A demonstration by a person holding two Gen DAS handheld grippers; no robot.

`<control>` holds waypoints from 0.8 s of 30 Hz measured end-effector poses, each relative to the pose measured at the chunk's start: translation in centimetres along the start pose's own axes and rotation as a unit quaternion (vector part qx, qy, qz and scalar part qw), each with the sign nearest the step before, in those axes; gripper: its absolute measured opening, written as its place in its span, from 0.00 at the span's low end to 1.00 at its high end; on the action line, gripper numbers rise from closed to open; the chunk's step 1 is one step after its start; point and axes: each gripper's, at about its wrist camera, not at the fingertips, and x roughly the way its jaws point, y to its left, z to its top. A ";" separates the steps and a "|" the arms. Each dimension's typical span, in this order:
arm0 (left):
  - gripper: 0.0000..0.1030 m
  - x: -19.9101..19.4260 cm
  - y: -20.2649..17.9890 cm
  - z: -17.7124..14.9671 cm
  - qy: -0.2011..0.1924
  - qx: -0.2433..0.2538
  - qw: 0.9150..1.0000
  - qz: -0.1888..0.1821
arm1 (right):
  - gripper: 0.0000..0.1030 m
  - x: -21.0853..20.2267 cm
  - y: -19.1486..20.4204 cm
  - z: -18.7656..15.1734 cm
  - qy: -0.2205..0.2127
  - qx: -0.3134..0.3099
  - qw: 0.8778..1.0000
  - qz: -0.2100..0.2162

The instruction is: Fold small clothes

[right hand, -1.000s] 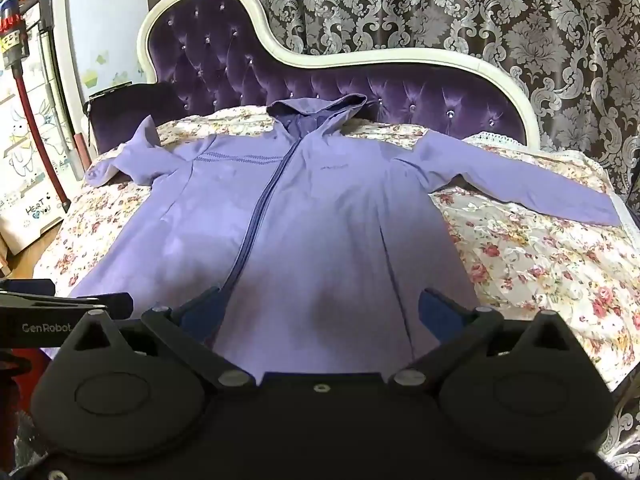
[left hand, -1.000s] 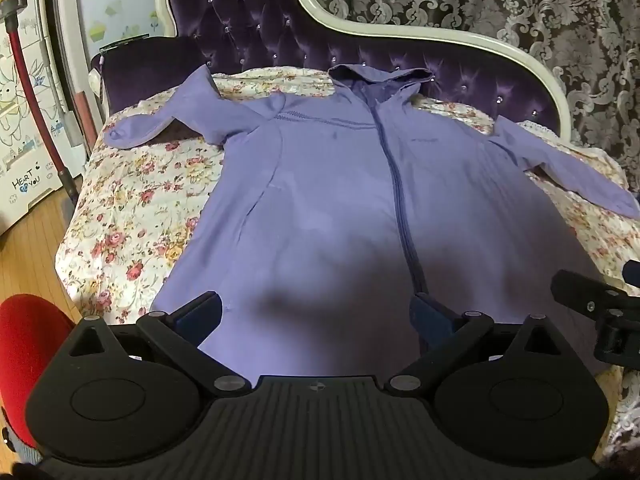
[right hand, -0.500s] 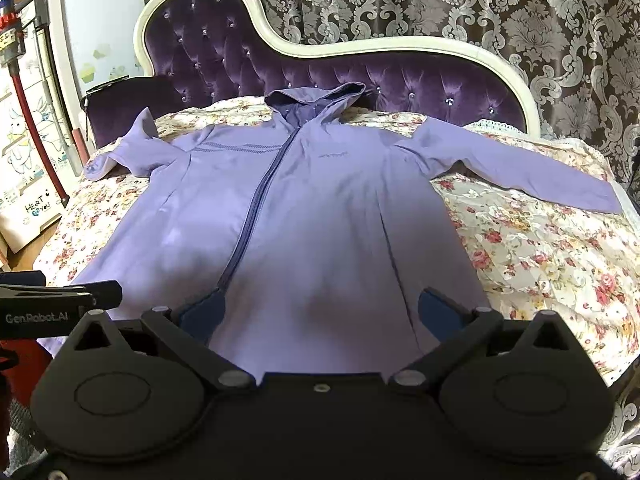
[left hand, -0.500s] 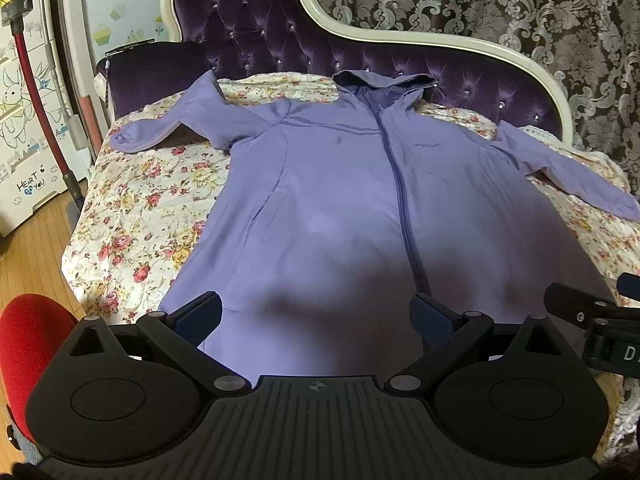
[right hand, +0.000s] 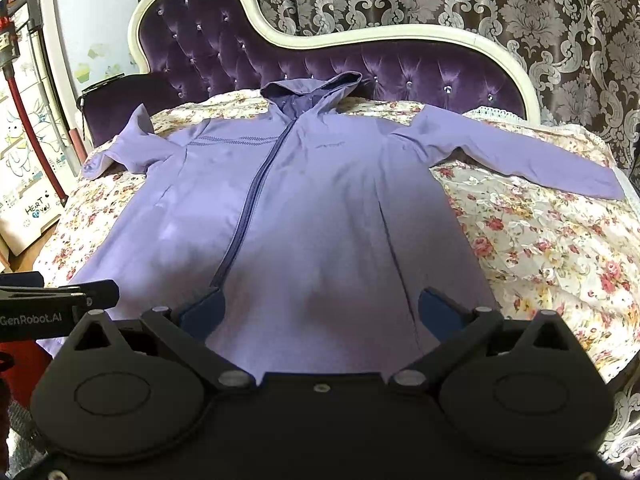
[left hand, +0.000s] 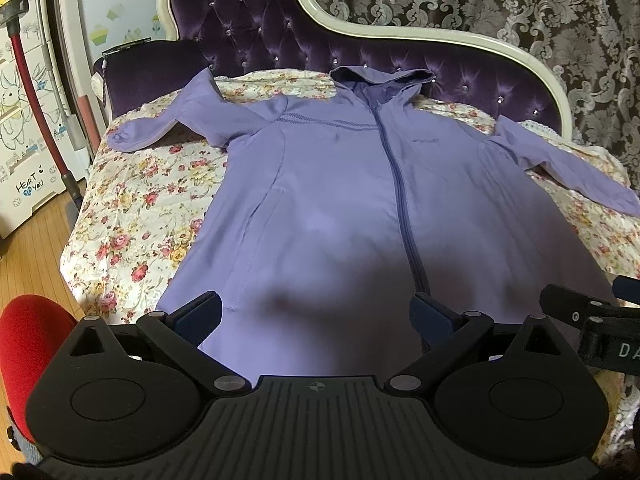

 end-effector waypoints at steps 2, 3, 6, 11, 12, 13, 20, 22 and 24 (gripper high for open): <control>0.98 0.1 0.1 0.0 0.002 0.000 1.000 0.001 | 0.99 0.3 -0.1 0.0 0.002 0.001 1.000 -0.001; 0.98 0.1 0.1 0.0 0.003 -0.001 1.000 0.001 | 0.99 0.4 -0.2 0.0 0.004 0.001 1.000 -0.002; 0.98 0.3 0.4 -0.1 0.005 -0.003 1.000 0.001 | 0.99 0.6 -0.3 0.1 0.009 0.002 1.000 -0.003; 0.98 0.6 0.5 0.0 0.011 -0.004 1.000 0.000 | 0.99 0.7 -0.4 0.2 0.010 0.003 1.000 -0.005; 0.98 0.7 0.5 0.0 0.013 -0.004 1.000 -0.001 | 0.99 0.8 -0.4 0.2 0.011 0.003 1.000 -0.005; 0.98 0.8 0.5 0.0 0.015 -0.005 1.000 -0.001 | 0.99 0.9 -0.4 0.2 0.012 0.003 1.000 -0.005; 0.98 1.4 0.7 -0.1 0.025 -0.006 1.000 -0.007 | 0.99 1.5 -0.5 0.4 0.021 0.005 1.000 -0.007; 0.98 1.6 0.8 -0.1 0.027 -0.007 1.000 -0.008 | 0.99 1.7 -0.6 0.4 0.023 0.005 1.000 -0.008; 0.98 1.8 0.9 -0.1 0.029 -0.009 0.999 -0.010 | 0.99 1.9 -0.6 0.5 0.026 0.007 1.000 -0.009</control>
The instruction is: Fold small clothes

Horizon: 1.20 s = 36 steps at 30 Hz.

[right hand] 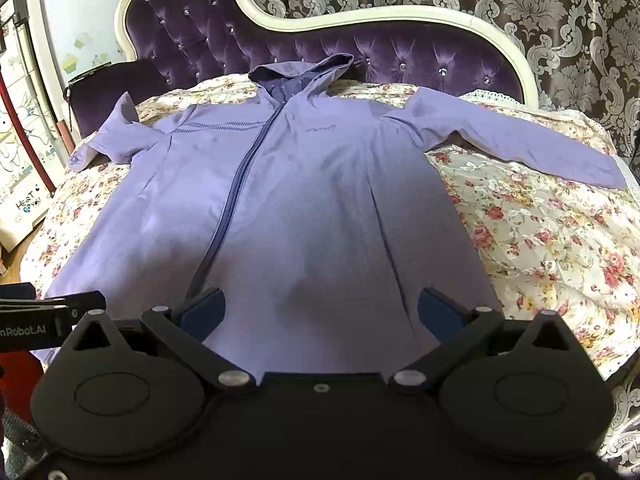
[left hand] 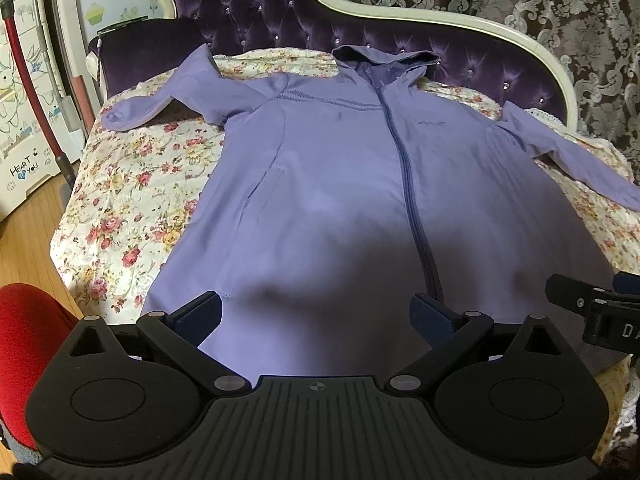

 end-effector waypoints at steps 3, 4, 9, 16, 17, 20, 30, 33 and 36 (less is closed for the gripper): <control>0.98 0.3 0.1 0.0 0.004 -0.003 1.000 -0.005 | 0.99 0.2 -0.1 0.1 0.004 0.002 1.000 -0.002; 0.98 0.4 0.2 0.0 0.005 -0.004 1.000 -0.005 | 0.99 0.3 -0.1 0.1 0.005 0.002 1.000 -0.002; 0.98 1.0 0.3 0.0 0.013 -0.005 1.000 -0.005 | 0.99 0.8 -0.1 0.2 0.012 0.001 1.000 -0.006; 0.98 1.5 0.9 -0.2 0.022 -0.012 1.000 -0.002 | 0.99 1.1 0.2 0.2 0.018 -0.004 1.000 -0.006; 0.98 1.7 1.0 -0.2 0.024 -0.012 1.000 -0.001 | 0.99 1.1 0.2 0.2 0.017 -0.004 1.000 -0.006; 0.98 2.1 1.1 -0.3 0.032 -0.012 0.999 -0.002 | 0.99 1.1 0.1 0.2 0.018 -0.002 1.000 -0.006; 0.98 2.7 1.8 0.5 0.025 -0.025 0.999 -0.026 | 0.99 1.9 -0.6 1.3 0.009 0.030 0.999 0.009; 0.98 3.0 3.0 1.2 0.011 -0.053 0.996 -0.073 | 0.99 2.2 -1.3 2.2 -0.004 0.065 0.997 0.032; 0.99 3.4 5.3 2.0 -0.015 -0.119 0.977 -0.178 | 0.99 2.5 -1.8 3.3 -0.025 0.092 0.994 0.051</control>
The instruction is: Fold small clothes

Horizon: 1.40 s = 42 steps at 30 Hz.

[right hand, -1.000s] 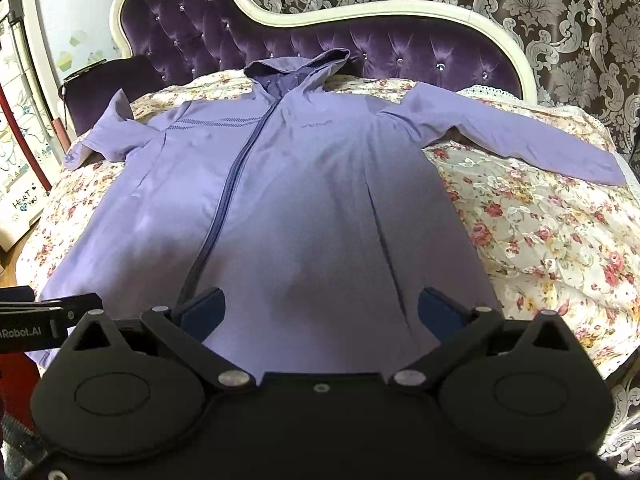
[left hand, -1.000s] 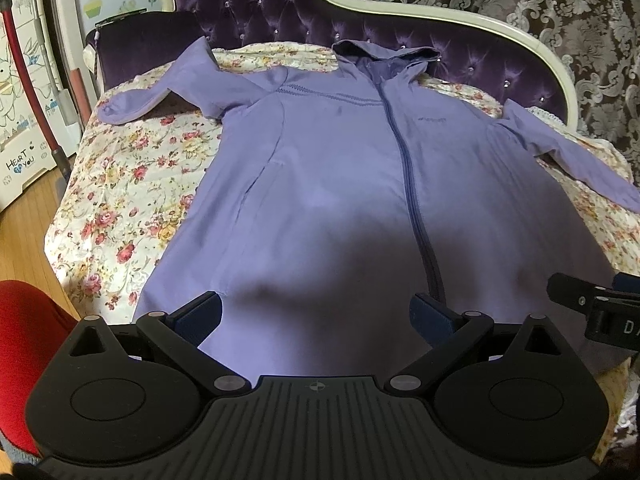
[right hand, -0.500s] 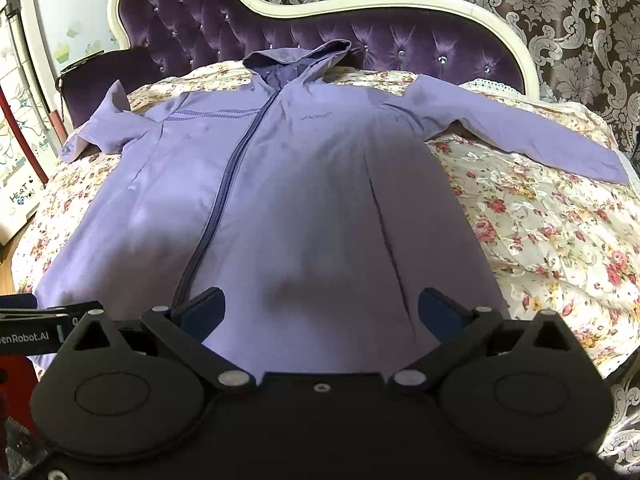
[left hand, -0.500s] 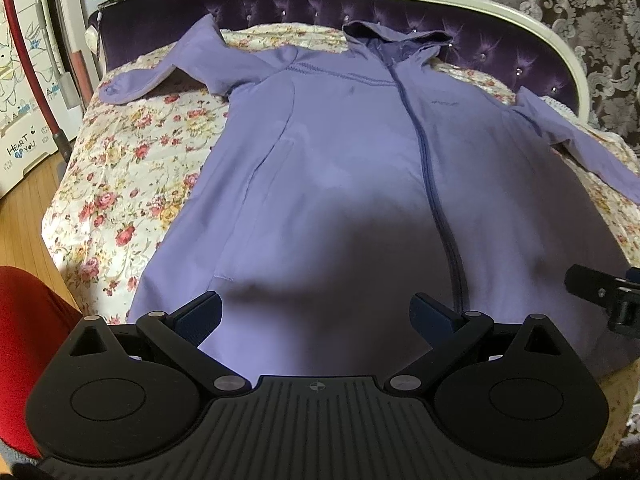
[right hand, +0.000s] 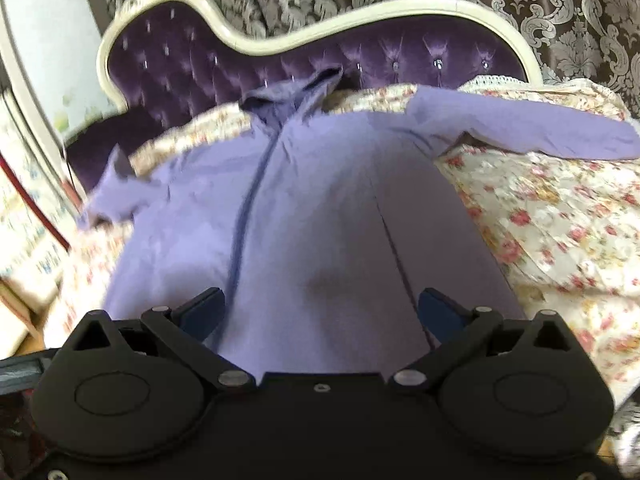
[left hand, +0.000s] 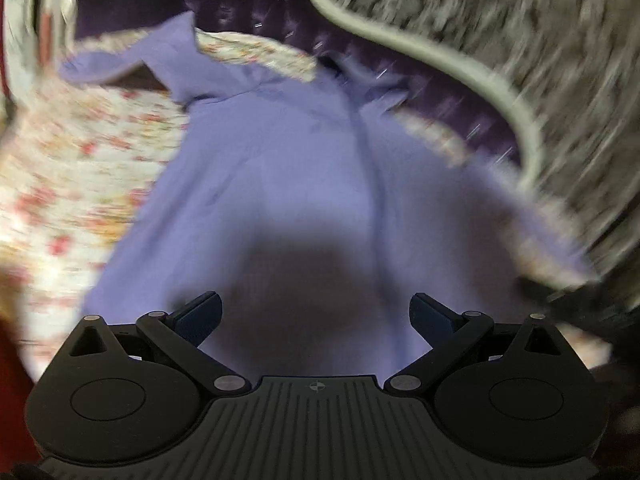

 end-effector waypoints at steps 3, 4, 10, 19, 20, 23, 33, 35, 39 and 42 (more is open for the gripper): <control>0.99 0.2 1.6 1.8 -0.010 -0.044 0.997 -0.059 | 1.00 0.7 -0.1 1.5 -0.012 0.019 1.000 0.022; 0.99 0.4 1.7 2.5 -0.014 -0.038 0.998 -0.051 | 1.00 1.1 0.0 1.9 -0.011 0.023 0.999 0.031; 0.99 -0.1 2.4 6.8 -0.064 0.021 0.998 -0.007 | 1.00 4.8 0.7 4.3 0.024 0.048 0.994 0.096; 1.00 1.2 6.7 12.6 -0.100 0.024 0.995 0.019 | 1.00 9.8 3.6 7.9 0.012 0.029 0.994 0.102; 1.00 1.6 7.4 13.3 -0.103 0.024 0.994 0.022 | 1.00 10.1 3.9 8.2 0.009 0.026 0.994 0.102; 1.00 2.8 9.3 15.2 -0.105 0.024 0.994 0.038 | 1.00 11.5 4.7 9.0 0.002 0.015 0.995 0.098; 1.00 5.2 16.9 20.0 -0.083 -0.019 0.995 0.052 | 1.00 14.6 6.1 9.1 0.026 0.002 0.995 0.098; 1.00 5.6 18.2 20.7 -0.077 -0.031 0.995 0.049 | 1.00 15.0 6.3 8.8 0.032 -0.003 0.995 0.096; 1.00 6.8 21.0 22.0 -0.063 -0.064 0.995 0.037 | 1.00 15.6 6.6 8.6 0.041 -0.007 0.995 0.093; 1.00 8.1 23.1 22.5 -0.057 -0.104 0.993 0.028 | 1.00 15.9 6.7 8.4 0.047 -0.008 0.994 0.095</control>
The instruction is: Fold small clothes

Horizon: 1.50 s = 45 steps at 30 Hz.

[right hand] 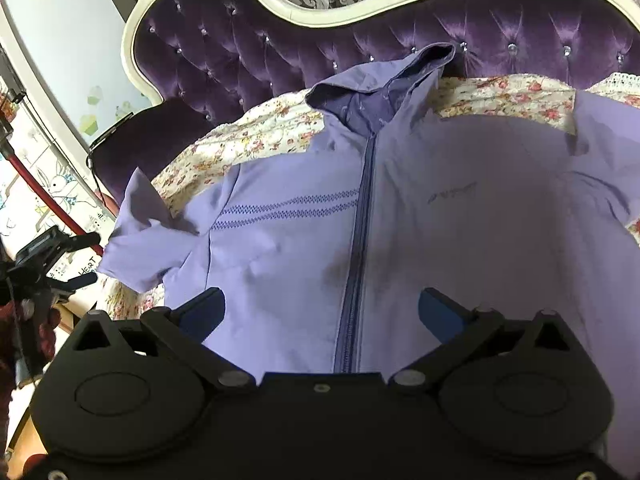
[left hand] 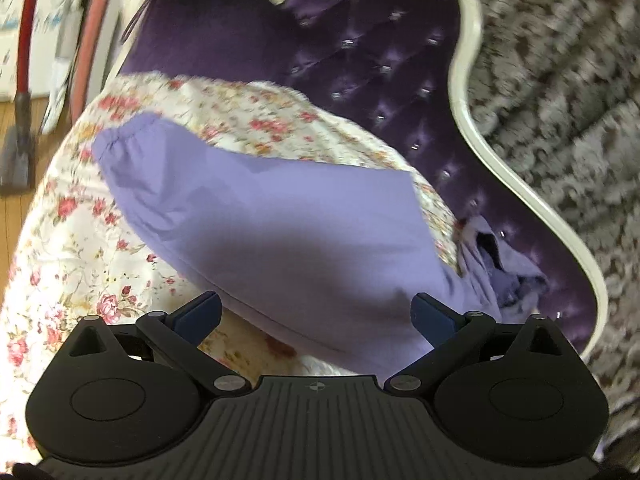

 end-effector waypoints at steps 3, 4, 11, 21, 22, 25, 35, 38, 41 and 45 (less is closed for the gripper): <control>0.99 1.5 1.6 0.2 0.018 -0.037 0.999 -0.010 | 1.00 0.2 0.1 -0.1 0.003 -0.003 1.000 -0.001; 0.99 1.9 2.1 0.2 0.020 -0.046 0.999 -0.013 | 1.00 0.2 0.2 -0.1 0.003 -0.004 1.000 -0.001; 0.39 3.1 2.2 0.6 0.018 -0.042 0.999 -0.019 | 1.00 0.5 0.1 -0.3 0.008 -0.007 1.000 -0.007; 0.07 -1.7 -6.7 2.3 -0.099 0.118 0.988 0.005 | 1.00 -0.1 -0.6 -1.3 0.007 0.004 1.000 -0.009; 0.07 -1.9 -8.2 2.3 -0.104 0.138 0.985 0.001 | 1.00 -0.3 -0.7 -1.4 0.007 0.007 1.000 -0.009; 0.07 -2.8 -12.8 1.5 -0.115 0.203 0.972 -0.014 | 1.00 -0.8 -1.2 -1.9 0.007 0.013 1.000 -0.009; 0.09 1.6 -24.7 -8.7 -0.054 0.431 0.899 -0.047 | 1.00 -3.3 -3.7 -3.2 -0.002 0.040 0.999 -0.023; 0.11 4.5 -25.0 -12.2 -0.018 0.469 0.882 -0.036 | 1.00 -3.9 -4.3 -3.3 -0.007 0.047 0.998 -0.028; 0.25 6.4 -23.8 -14.9 0.004 0.498 0.867 -0.017 | 1.00 -4.3 -4.7 -3.3 -0.011 0.048 0.998 -0.035; 0.47 6.1 -21.4 -16.4 0.013 0.491 0.871 -0.014 | 0.99 -4.4 -4.7 -2.7 -0.020 0.042 0.998 -0.041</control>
